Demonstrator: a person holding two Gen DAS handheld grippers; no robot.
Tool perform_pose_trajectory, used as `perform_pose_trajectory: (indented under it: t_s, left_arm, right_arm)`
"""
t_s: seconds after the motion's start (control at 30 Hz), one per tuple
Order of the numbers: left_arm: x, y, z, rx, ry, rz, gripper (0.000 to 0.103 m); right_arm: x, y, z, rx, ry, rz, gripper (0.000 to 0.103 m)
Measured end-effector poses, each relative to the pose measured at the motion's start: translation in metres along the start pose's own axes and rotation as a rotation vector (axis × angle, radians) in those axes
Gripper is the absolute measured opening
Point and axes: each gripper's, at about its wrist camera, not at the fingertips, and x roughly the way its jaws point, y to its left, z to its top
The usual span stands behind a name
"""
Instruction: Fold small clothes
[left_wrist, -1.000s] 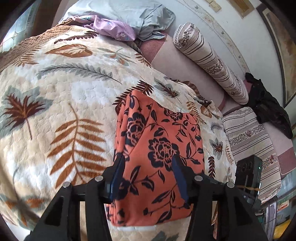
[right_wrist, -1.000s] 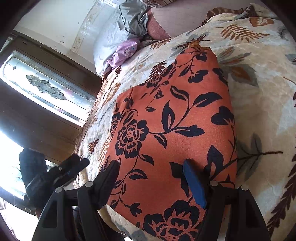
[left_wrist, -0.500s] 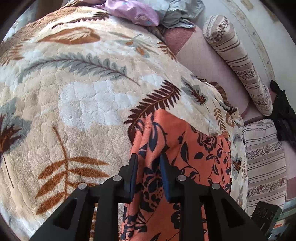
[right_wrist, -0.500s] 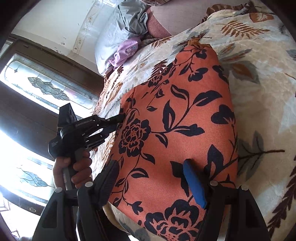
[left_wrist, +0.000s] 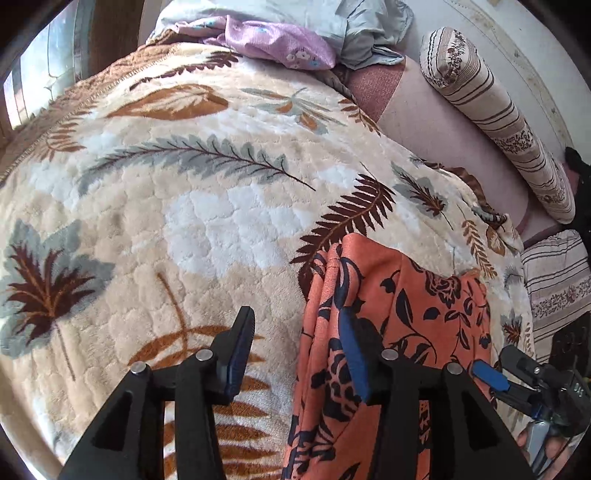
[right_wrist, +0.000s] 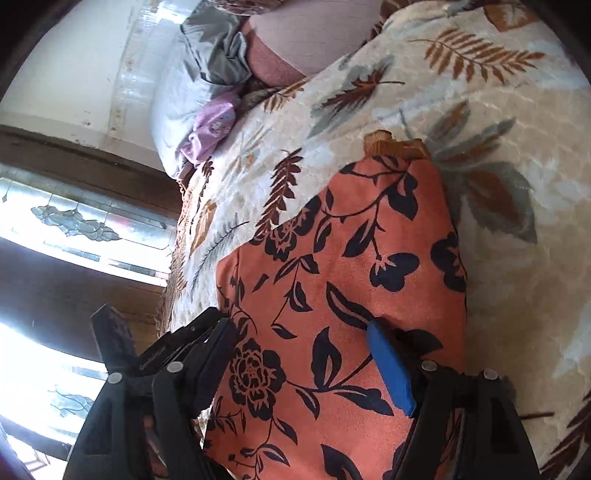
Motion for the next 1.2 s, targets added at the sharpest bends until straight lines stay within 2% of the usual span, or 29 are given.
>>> perform_pose_trajectory:
  t_s: [0.13, 0.27, 0.43, 0.7, 0.93, 1.2]
  left_arm:
    - [-0.03, -0.009, -0.012, 0.048, -0.078, 0.079, 0.055]
    - [-0.049, -0.016, -0.028, 0.082, -0.094, 0.075, 0.055]
    - [-0.07, -0.024, -0.05, 0.098, -0.109, 0.068, 0.055]
    - [-0.086, -0.033, -0.071, 0.139, -0.115, 0.079, 0.055]
    - [-0.083, -0.038, -0.078, 0.164, -0.111, 0.091, 0.062]
    - [-0.067, -0.035, -0.08, 0.17, -0.068, 0.092, 0.062]
  right_arm:
    - [-0.022, 0.026, -0.027, -0.12, -0.032, -0.006, 0.076]
    - [-0.038, 0.029, -0.066, -0.163, -0.028, -0.042, 0.076]
    - [-0.056, 0.019, -0.103, -0.155, -0.035, -0.039, 0.076]
    - [-0.085, 0.003, -0.135, -0.12, -0.052, -0.033, 0.076]
    - [-0.111, -0.025, -0.145, -0.084, -0.093, -0.052, 0.076]
    - [-0.119, -0.046, -0.126, -0.044, -0.115, -0.062, 0.076]
